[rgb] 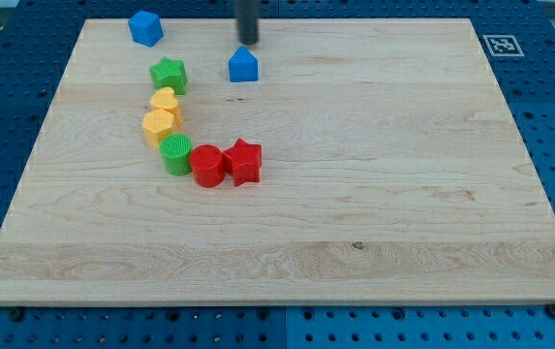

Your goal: Move the triangle close to the cube

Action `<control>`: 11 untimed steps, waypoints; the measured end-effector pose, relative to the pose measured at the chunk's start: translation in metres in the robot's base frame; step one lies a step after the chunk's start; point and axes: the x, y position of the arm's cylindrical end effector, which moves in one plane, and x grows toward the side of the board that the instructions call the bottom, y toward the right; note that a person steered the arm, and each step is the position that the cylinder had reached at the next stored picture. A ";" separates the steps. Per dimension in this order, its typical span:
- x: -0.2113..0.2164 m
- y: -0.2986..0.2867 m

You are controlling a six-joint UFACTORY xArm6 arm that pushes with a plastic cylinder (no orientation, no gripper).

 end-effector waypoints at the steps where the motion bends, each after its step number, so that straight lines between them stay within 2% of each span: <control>1: 0.055 0.028; 2: 0.076 -0.003; 3: 0.075 -0.047; 6: 0.016 -0.114; 9: -0.008 -0.085; 11: -0.019 -0.102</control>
